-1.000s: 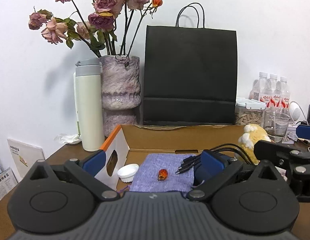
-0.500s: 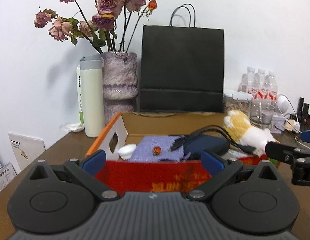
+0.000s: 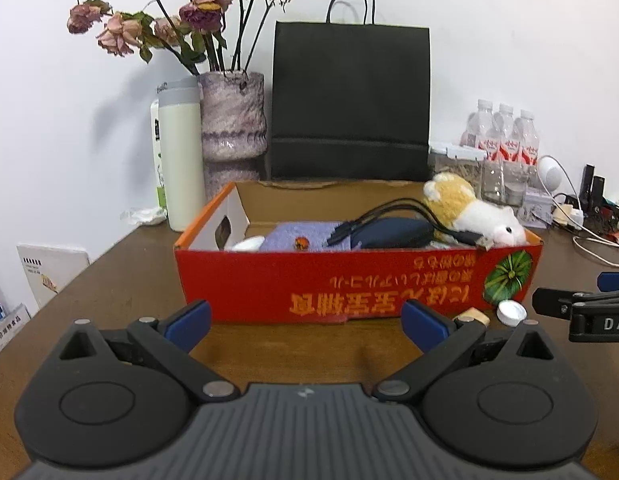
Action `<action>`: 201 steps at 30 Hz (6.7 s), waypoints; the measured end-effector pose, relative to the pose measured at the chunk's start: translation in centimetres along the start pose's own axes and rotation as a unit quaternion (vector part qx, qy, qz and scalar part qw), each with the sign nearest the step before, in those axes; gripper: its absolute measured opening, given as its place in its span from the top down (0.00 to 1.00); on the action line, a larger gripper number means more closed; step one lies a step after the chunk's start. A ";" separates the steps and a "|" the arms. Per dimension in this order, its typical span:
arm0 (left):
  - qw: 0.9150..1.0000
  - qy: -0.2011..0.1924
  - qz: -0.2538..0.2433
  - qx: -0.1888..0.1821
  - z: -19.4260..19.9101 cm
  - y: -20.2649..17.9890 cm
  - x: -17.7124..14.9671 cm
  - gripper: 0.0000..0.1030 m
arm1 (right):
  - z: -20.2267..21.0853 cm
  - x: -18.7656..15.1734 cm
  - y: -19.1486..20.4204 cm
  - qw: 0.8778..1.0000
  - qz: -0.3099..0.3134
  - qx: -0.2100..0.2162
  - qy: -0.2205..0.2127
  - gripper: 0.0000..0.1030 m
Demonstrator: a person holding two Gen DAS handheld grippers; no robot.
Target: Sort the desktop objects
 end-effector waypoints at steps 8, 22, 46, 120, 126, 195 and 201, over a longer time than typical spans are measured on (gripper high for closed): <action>0.999 0.032 -0.007 -0.009 -0.1 -0.6 -1.2 0.00 | -1.8 -1.0 0.0 0.999 0.007 -0.005 0.046 0.00; 0.998 0.063 0.008 0.005 -1.8 0.2 -1.4 0.00 | -5.3 -0.7 0.4 0.996 0.008 0.004 0.089 0.18; 0.995 0.090 -0.010 -0.038 -5.2 -5.0 -0.7 0.00 | -3.9 0.1 0.1 0.998 0.001 0.041 0.053 0.74; 0.995 -0.004 0.041 -0.091 -1.8 -2.3 5.5 0.65 | 1.6 5.7 5.2 0.992 0.017 0.078 -0.094 0.74; 0.996 -0.018 0.044 -0.077 -3.1 -0.1 6.9 0.65 | -0.6 7.4 7.8 0.991 0.013 0.092 -0.101 0.74; 0.996 -0.091 0.000 0.007 1.9 1.2 2.6 0.00 | 3.9 2.9 6.5 0.991 0.041 0.042 -0.124 0.00; 0.997 -0.080 -0.003 0.005 4.7 0.4 1.0 0.00 | 6.7 1.5 5.8 0.992 0.025 0.039 -0.114 0.00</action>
Point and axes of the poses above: each gripper's, at about its wrist camera, not at the fingertips, and z roughly against the way its jaws point, y to its left, x to its top, the point moved 6 cm from there along -z, roughly the way its jaws point, and after that the axes turned 7 degrees about z, right-handed, at the moved point
